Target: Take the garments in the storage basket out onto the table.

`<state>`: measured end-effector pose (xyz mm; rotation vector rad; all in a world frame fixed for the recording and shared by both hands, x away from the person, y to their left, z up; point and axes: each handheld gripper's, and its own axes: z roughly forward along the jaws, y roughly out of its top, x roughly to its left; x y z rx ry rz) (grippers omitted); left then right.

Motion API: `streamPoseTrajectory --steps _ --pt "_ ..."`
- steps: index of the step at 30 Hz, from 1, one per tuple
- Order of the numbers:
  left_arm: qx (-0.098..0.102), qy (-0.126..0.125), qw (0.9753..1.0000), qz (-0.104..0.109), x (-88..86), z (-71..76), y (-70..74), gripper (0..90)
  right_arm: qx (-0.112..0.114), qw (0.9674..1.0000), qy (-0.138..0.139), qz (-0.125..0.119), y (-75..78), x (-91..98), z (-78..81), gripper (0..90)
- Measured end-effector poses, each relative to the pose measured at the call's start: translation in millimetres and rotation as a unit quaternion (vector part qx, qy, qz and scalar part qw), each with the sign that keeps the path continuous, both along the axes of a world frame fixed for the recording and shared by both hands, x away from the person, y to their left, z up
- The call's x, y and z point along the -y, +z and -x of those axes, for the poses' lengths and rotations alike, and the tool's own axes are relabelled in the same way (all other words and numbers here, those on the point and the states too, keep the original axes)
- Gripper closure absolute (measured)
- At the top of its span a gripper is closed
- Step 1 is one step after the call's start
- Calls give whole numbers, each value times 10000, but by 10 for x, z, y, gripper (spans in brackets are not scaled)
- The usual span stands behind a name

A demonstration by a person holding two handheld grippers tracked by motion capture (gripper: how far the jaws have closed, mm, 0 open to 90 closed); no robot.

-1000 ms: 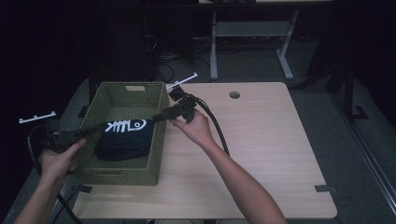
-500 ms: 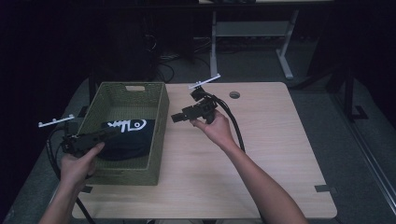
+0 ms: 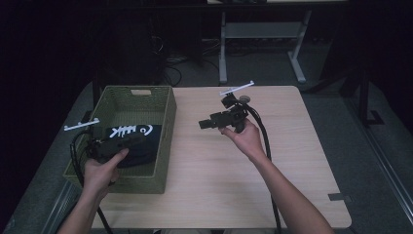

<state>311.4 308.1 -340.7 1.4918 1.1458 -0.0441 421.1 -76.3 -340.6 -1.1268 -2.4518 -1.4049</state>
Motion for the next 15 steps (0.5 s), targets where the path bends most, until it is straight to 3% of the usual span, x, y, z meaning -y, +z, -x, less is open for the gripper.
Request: streamPoseTrajectory --steps 15 --pt "80 -316 9995 4 335 -42 -15 347 -55 9992 -394 91 -91 476 86 273"
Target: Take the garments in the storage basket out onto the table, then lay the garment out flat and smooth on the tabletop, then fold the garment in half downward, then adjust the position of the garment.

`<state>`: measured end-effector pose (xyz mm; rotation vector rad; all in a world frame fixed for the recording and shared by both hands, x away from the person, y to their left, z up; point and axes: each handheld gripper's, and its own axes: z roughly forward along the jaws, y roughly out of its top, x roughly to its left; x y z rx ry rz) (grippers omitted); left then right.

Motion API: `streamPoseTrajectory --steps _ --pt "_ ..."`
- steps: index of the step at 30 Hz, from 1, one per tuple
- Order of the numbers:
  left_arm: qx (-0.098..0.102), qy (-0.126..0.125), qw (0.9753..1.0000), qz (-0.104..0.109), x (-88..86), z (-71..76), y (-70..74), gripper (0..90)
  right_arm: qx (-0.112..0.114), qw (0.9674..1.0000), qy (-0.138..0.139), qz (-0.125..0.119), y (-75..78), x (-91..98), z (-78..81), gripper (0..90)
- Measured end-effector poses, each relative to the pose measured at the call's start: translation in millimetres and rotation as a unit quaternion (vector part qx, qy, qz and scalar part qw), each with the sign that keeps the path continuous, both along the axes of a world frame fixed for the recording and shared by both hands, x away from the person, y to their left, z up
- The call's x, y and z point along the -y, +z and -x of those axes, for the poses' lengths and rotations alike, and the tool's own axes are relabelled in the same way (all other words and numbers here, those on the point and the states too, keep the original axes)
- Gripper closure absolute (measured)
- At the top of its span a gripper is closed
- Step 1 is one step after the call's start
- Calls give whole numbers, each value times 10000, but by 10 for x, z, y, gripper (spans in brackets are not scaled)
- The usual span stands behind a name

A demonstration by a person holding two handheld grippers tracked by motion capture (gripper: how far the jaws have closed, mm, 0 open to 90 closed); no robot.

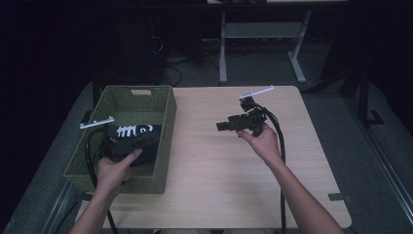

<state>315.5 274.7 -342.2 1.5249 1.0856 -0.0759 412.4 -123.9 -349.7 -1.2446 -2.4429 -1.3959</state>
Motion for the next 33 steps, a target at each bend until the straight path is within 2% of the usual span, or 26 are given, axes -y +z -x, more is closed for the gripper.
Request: streamPoseTrajectory --steps 9,33 --pt "38 -268 9996 -17 265 -39 20 343 -99 9996 -243 47 -94 309 74 269" --pt "-22 -804 9967 -102 861 -155 -47 343 -297 9973 -670 25 -340 837 194 263"
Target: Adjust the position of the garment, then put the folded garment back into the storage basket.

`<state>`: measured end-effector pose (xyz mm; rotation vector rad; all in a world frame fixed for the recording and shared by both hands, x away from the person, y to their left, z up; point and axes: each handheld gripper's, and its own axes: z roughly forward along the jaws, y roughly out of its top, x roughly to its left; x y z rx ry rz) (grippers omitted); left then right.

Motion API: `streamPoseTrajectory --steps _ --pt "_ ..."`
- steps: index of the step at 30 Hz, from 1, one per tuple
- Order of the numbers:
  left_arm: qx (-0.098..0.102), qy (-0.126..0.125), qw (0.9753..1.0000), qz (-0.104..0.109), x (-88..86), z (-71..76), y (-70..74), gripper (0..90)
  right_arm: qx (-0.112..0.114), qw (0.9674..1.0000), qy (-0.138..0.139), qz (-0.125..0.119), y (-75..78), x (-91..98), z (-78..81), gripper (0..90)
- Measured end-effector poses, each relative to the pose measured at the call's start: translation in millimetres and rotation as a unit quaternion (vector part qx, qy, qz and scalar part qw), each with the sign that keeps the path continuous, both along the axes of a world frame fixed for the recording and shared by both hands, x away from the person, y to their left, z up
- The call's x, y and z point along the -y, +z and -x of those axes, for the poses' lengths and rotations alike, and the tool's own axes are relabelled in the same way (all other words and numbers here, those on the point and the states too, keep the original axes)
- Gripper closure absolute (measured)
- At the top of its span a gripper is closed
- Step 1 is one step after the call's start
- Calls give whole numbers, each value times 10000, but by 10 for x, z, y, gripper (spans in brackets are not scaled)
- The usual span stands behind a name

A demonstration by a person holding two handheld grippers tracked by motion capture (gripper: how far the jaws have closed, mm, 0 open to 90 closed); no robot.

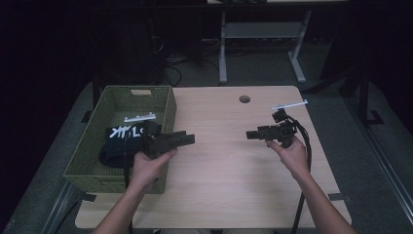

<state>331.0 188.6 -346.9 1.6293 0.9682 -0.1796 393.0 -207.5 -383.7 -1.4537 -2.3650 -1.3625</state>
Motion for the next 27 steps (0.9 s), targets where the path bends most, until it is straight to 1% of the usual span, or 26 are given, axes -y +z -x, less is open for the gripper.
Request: streamPoseTrajectory --steps 2,9,13,17,19,23,26,27 --pt "-13 -35 10000 -11 42 -6 -13 343 -50 10000 -33 2 -30 47 11 260" --pt "-43 -135 9999 -8 146 -31 -43 341 -111 9999 -128 22 -99 171 53 260" --pt "-49 -138 9999 9 185 -42 -58 341 -135 9997 -190 15 -129 237 81 260" --pt "-64 -144 9999 -34 225 -56 -81 340 -151 9996 -254 11 -156 310 114 260" --pt "-71 -154 9999 -23 243 -64 -96 340 -170 9994 -294 6 -184 355 129 260" --pt "-88 -173 9998 -79 290 -79 -124 340 -249 9991 -343 -21 -237 431 156 258" --pt "-75 -188 9998 -84 336 -90 -143 340 -253 9989 -403 -24 -271 494 188 258" --pt "-99 -194 9997 -74 349 -94 -150 340 -262 9988 -418 -25 -284 515 197 258"
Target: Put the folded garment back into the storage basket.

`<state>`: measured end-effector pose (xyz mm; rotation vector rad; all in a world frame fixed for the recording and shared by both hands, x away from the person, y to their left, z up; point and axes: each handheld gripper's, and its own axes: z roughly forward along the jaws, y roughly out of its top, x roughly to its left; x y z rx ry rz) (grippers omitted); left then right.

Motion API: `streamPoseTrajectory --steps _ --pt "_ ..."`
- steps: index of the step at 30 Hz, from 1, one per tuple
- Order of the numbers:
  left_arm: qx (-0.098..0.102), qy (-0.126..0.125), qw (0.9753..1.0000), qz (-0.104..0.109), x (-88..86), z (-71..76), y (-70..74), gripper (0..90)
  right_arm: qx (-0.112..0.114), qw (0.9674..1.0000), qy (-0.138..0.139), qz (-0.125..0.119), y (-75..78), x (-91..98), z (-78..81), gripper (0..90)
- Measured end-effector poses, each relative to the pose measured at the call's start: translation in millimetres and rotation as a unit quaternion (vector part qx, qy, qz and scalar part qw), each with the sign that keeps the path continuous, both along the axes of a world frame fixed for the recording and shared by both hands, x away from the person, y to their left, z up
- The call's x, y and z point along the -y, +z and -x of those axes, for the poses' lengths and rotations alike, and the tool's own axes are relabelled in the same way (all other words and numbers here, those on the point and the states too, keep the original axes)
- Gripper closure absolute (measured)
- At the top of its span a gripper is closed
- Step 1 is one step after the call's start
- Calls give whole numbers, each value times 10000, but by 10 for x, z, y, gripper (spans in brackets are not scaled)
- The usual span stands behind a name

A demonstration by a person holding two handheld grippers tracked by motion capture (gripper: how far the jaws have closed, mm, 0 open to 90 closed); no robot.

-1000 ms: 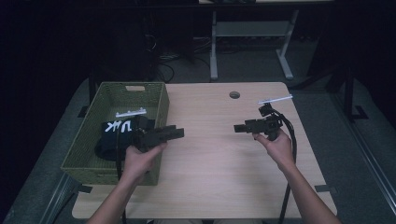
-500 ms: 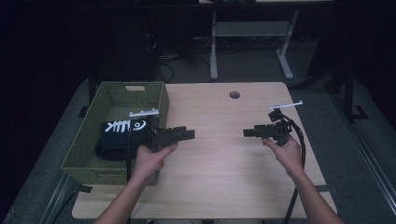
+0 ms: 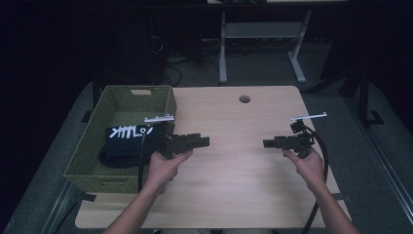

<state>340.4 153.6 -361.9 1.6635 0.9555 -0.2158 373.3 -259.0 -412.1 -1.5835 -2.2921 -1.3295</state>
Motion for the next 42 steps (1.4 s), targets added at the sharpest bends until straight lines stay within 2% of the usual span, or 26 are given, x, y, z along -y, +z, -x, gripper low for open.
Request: streamPoseTrajectory --steps 17,20,31,42 --pt "-65 -155 9998 -69 212 -49 -139 337 -129 9997 -200 -32 -128 234 140 258" --pt "-69 -144 9998 -92 249 -50 -159 335 -89 9997 -228 -41 -134 276 169 259" --pt "-118 -54 9998 -165 291 -71 -277 335 -144 9993 -327 -58 -197 425 234 258" --pt "-162 -82 9996 -229 343 -81 -352 331 -186 9992 -341 -4 -264 513 296 257"
